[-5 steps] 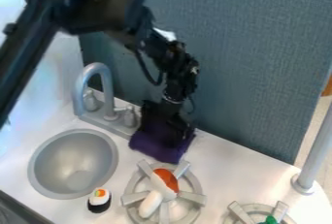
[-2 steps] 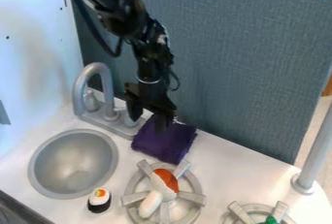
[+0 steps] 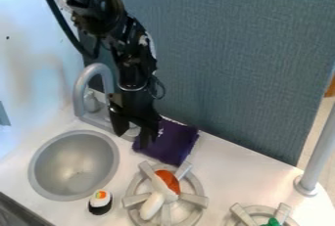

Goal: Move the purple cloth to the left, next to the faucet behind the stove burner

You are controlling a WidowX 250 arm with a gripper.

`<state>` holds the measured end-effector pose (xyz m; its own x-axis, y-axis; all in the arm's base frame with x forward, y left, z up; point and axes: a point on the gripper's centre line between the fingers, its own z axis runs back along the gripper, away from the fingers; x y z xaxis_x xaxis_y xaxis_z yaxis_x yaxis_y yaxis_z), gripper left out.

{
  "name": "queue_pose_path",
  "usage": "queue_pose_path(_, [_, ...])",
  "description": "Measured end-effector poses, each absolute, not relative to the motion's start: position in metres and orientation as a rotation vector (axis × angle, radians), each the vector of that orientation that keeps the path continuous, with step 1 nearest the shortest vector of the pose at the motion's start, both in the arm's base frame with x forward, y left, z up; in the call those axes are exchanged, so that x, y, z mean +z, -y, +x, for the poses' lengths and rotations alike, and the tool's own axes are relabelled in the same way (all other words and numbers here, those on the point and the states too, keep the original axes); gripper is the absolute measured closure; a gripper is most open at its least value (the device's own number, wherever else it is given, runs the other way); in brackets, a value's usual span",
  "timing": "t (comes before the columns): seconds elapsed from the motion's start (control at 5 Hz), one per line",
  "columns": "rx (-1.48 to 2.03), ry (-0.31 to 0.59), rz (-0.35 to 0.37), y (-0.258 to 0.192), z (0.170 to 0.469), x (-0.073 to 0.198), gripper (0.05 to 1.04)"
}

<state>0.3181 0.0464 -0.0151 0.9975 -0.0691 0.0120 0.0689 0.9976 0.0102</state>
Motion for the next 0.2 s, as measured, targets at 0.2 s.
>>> queue_pose_path(0.2, [-0.099,-0.039,-0.002,-0.0414,0.2885,-0.0102,0.083])
